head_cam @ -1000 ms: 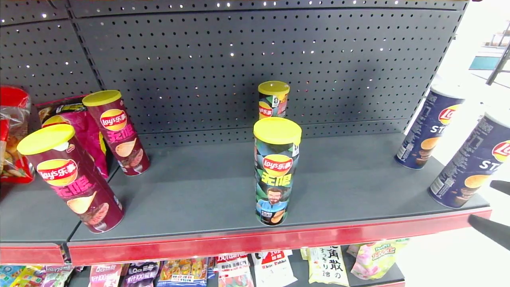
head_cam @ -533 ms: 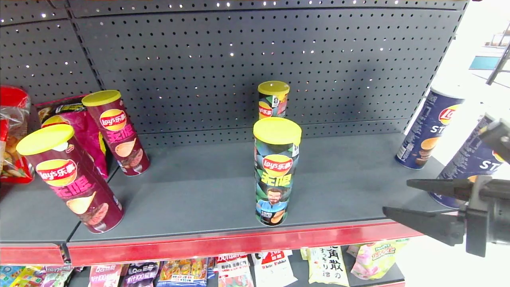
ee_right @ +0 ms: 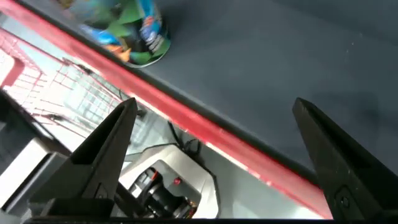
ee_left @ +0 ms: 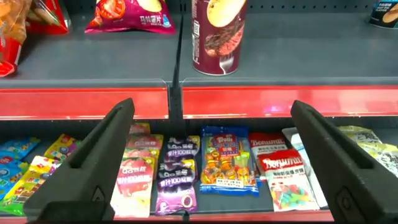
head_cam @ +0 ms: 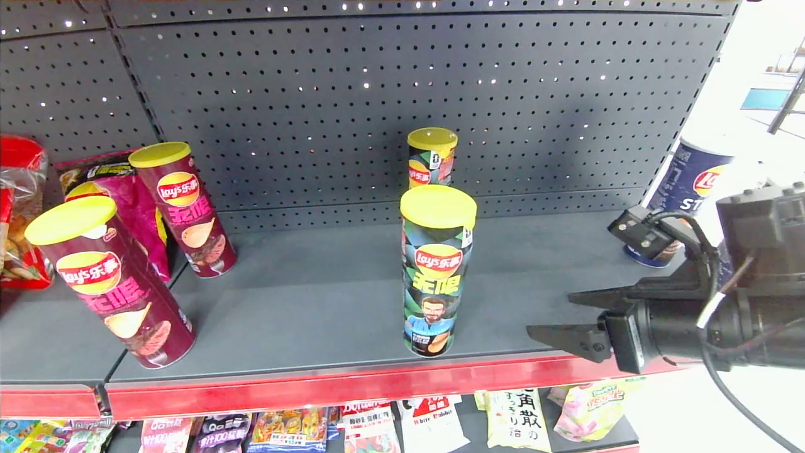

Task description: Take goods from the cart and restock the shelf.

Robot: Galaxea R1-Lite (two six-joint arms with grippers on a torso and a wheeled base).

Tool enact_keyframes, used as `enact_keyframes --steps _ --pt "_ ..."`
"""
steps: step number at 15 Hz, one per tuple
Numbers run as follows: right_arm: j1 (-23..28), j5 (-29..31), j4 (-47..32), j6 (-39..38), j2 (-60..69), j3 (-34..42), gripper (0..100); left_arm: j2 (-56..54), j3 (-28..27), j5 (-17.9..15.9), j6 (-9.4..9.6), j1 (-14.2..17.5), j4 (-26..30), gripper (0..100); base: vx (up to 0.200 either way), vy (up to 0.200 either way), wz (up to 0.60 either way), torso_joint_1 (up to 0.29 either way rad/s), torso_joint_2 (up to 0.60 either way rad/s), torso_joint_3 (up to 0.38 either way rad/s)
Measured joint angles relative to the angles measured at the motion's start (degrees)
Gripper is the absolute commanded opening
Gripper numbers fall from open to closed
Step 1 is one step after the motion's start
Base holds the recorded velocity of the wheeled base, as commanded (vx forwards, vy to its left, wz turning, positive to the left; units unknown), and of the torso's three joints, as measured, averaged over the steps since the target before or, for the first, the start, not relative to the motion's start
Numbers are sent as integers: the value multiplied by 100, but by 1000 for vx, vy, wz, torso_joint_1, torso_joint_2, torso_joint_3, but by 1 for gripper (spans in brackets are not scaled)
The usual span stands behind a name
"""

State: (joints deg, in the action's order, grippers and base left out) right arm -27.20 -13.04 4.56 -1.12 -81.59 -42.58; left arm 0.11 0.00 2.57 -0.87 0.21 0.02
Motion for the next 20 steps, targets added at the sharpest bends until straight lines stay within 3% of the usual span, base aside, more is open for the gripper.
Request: enact_keyframes --steps 6,10,20 --pt "-48 577 48 44 -884 -472 100 0 0 2 2 4 0 100 0 0 0 0 0 0" --pt "-361 853 44 46 -1148 -560 100 0 0 2 0 4 0 100 0 0 0 0 0 0" --pt "-653 1181 26 50 -1734 -1030 100 0 0 0 0 1 -2 100 0 0 0 0 0 0"
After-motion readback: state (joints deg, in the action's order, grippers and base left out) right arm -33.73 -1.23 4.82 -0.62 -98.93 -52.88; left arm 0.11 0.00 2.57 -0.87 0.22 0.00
